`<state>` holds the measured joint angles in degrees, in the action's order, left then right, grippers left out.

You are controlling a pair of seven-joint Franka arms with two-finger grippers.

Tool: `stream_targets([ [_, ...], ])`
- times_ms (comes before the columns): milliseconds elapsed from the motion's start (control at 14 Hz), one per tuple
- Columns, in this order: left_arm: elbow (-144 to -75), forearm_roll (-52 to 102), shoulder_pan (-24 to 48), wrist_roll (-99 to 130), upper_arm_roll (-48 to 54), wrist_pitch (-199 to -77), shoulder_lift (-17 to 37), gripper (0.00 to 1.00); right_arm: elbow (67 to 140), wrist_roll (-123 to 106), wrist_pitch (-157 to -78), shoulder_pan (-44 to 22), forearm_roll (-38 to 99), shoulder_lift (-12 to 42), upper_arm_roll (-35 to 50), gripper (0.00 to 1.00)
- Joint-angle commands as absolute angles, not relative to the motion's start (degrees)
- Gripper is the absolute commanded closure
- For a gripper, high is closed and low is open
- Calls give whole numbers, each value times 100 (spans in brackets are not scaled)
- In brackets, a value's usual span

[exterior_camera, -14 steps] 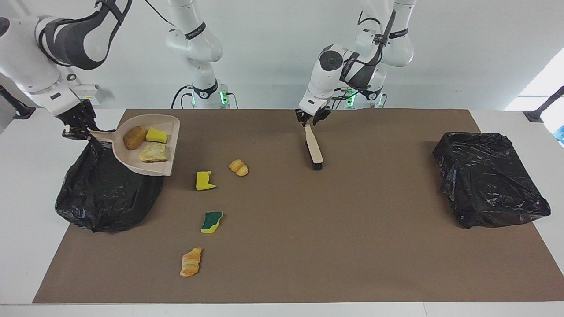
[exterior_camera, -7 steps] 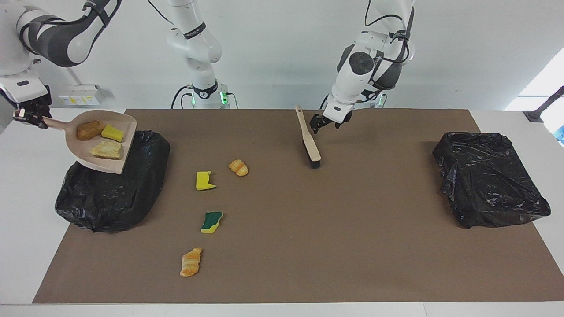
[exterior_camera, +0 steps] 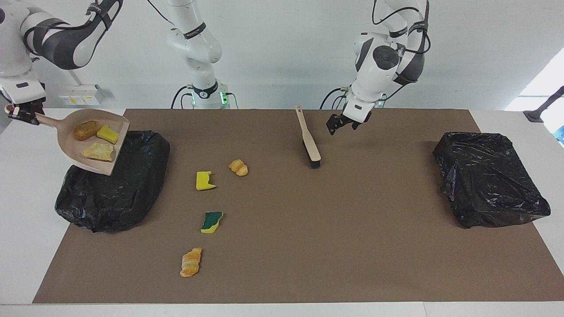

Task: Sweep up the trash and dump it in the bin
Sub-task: 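Tip the dustpan over the trash bag with the right gripper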

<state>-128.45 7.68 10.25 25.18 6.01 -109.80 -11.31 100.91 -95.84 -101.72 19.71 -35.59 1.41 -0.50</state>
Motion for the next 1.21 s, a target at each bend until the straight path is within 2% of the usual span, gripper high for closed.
stream_targets([
  [0,-12814,581,564,1954,659,-10784,-1143,0,10213,-9282,-9879,1645,-4138,-35,-35,100],
  [286,-12622,492,-262,680,650,-10714,-1274,0,10178,-9167,-9879,1635,-4421,-96,-9,100],
  [500,-11990,475,-553,133,659,-10328,-1161,0,10107,-9176,-9757,1670,-4211,-473,-18,100],
  [643,-11613,405,-571,114,659,-10214,-1020,0,9933,-9115,-9336,1626,-3641,-501,17,100],
  [857,-10393,-106,-457,114,694,-9346,-450,0,9949,-8038,-9194,1635,-2754,-510,167,100],
  [1143,-9836,-70,-448,114,721,-9124,-466,0,10072,-5544,-8948,1626,-1865,-597,640,100],
])
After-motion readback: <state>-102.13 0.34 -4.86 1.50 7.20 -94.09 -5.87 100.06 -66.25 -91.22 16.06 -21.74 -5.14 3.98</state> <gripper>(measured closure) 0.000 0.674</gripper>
